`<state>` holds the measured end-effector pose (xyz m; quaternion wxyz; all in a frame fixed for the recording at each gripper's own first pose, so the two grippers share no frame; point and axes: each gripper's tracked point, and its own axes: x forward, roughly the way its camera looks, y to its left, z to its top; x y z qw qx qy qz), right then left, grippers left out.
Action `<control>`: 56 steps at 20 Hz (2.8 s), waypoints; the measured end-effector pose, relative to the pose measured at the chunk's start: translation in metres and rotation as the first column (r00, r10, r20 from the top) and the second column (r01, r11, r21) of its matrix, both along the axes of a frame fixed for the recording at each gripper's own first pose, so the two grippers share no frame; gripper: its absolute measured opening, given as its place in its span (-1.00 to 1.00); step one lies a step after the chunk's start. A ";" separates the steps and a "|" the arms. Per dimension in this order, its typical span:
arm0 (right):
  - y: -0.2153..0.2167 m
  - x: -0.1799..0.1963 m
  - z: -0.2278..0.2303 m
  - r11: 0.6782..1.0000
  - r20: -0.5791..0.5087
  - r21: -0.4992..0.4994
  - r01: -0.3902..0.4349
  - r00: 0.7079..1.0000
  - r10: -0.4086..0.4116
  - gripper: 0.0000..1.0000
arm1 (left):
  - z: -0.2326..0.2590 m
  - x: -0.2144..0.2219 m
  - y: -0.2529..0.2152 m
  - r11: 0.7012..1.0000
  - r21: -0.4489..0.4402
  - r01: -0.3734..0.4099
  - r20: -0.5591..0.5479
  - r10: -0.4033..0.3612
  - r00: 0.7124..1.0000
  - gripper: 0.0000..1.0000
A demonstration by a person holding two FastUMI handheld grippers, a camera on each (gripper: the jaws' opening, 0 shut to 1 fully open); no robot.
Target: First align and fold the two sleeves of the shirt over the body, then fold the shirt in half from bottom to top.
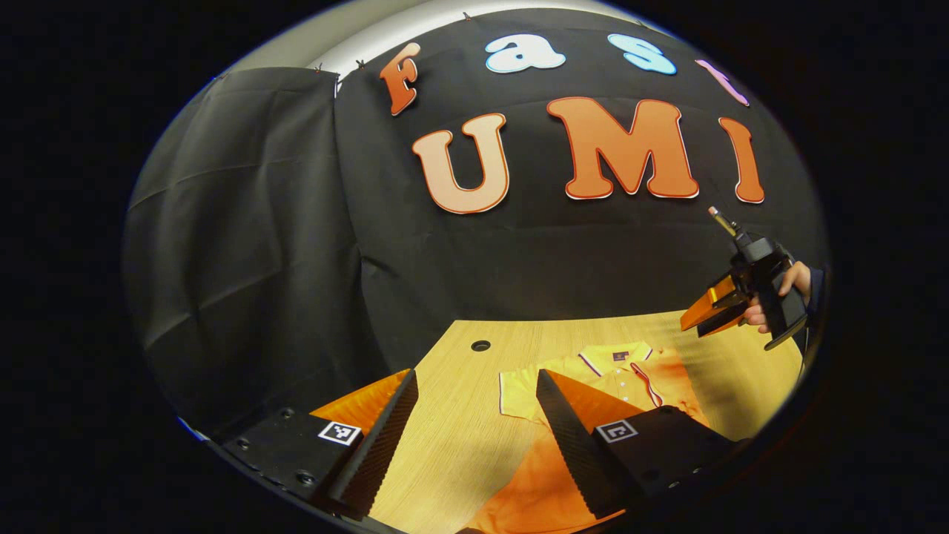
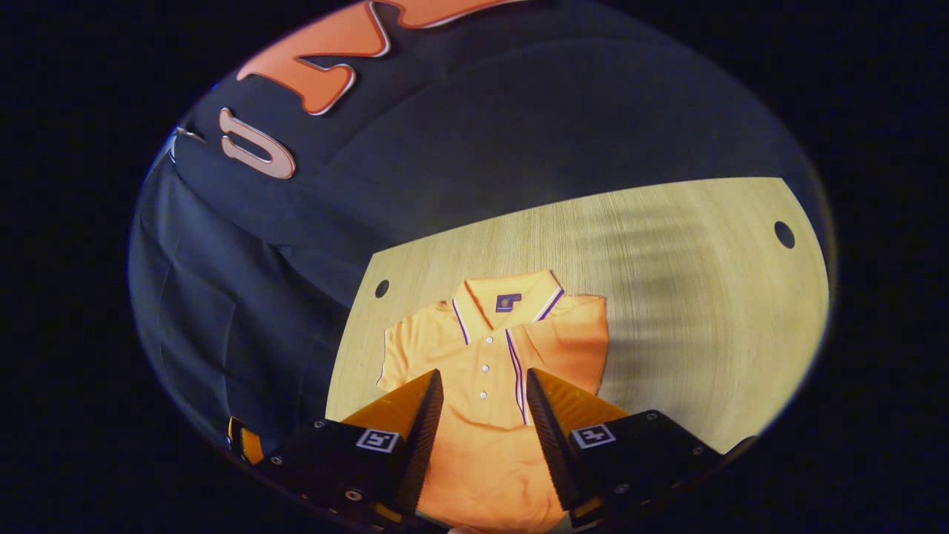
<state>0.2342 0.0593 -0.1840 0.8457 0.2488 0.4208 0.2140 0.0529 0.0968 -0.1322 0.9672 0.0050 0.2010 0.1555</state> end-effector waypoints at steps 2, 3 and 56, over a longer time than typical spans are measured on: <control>-0.010 -0.006 0.017 0.998 0.058 -0.019 0.057 0.997 -0.056 0.62 | -0.010 0.020 0.010 0.999 -0.028 0.039 0.002 -0.039 0.999 0.98; -0.014 -0.010 0.023 0.996 0.081 -0.034 0.087 0.993 -0.084 0.72 | -0.016 0.030 0.015 0.997 -0.047 0.060 -0.001 -0.060 0.998 0.98; -0.118 -0.245 0.226 0.562 0.672 -0.238 0.793 0.552 -0.494 0.95 | -0.293 0.227 0.007 0.834 -0.485 0.263 -0.620 -0.540 0.570 -0.75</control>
